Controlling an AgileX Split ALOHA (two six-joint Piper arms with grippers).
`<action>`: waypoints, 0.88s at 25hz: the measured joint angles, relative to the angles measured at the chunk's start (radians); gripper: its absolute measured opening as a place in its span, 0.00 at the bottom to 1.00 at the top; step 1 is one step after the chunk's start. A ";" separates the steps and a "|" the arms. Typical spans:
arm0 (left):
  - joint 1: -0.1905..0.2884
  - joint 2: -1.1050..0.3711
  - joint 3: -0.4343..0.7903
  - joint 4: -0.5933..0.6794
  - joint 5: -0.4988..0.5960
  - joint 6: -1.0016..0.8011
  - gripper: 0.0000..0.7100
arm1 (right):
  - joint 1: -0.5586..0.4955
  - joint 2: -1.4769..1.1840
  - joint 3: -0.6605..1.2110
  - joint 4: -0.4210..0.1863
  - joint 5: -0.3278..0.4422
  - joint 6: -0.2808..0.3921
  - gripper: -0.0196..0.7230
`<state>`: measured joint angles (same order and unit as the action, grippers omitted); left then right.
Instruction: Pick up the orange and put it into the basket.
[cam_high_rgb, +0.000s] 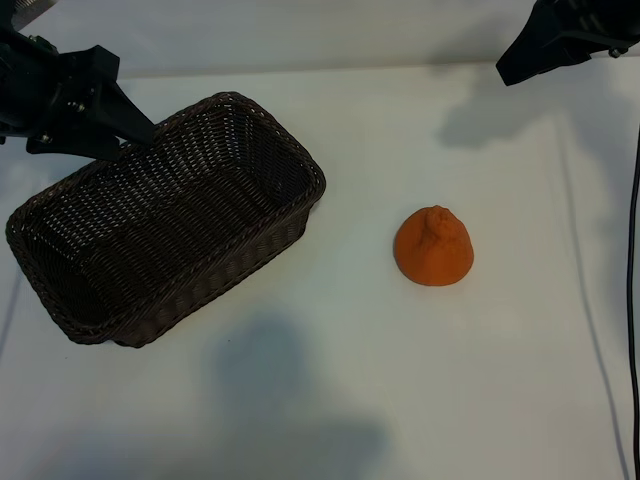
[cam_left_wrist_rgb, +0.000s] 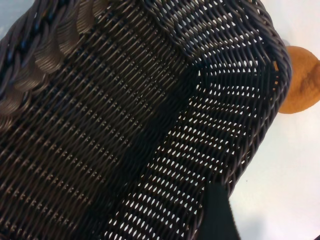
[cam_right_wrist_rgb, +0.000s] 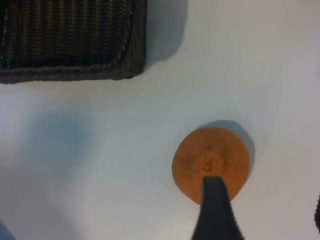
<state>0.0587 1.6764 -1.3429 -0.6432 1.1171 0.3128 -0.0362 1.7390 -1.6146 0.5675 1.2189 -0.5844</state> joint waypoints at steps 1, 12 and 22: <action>0.000 0.000 0.000 0.000 0.000 0.000 0.73 | 0.000 0.000 0.000 0.000 0.000 0.000 0.65; 0.000 0.000 0.000 0.000 0.000 0.000 0.73 | 0.000 0.000 0.000 0.000 0.000 0.000 0.65; 0.000 0.000 0.001 -0.002 -0.271 0.000 0.73 | 0.000 0.000 0.000 0.000 0.000 0.000 0.65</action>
<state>0.0587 1.6764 -1.3421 -0.6455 0.8465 0.3128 -0.0362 1.7390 -1.6146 0.5675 1.2189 -0.5844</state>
